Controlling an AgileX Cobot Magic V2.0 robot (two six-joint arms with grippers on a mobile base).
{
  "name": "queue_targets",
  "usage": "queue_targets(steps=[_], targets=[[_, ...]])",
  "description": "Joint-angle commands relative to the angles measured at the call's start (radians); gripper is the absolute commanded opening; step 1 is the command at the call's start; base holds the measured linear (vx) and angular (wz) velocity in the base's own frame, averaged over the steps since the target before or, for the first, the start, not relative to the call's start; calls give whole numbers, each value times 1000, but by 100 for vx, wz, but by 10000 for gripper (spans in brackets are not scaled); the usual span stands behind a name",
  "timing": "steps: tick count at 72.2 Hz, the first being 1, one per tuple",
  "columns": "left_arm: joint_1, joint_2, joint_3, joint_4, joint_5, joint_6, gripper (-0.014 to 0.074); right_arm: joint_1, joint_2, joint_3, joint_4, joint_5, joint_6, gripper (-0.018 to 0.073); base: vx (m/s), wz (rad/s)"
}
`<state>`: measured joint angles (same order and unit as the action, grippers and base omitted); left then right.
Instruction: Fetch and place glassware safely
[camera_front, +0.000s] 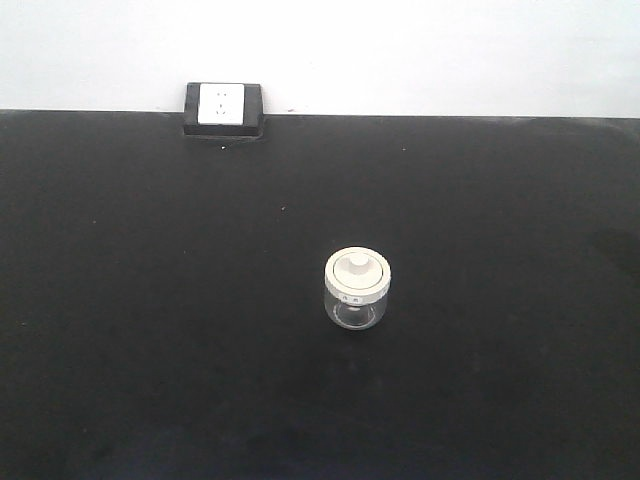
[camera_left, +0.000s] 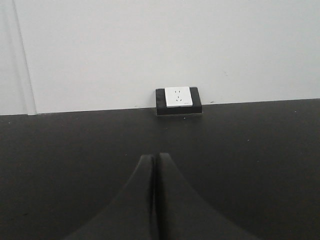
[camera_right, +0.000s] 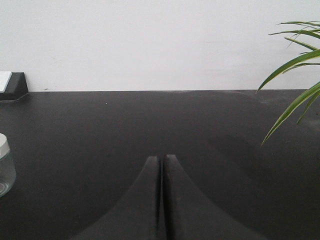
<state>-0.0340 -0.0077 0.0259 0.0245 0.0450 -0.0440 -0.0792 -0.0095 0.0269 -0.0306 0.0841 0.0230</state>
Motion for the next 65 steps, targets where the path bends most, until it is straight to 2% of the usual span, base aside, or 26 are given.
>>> queue_targets(steps=[1, 65], targets=[[0, -17, 31, -9, -77, -2, -7, -6, -12, 20, -5, -78, -4, -8, 0, 0], [0, -17, 31, -9, -77, -2, -7, -6, -12, 20, -5, -71, -6, -8, 0, 0]])
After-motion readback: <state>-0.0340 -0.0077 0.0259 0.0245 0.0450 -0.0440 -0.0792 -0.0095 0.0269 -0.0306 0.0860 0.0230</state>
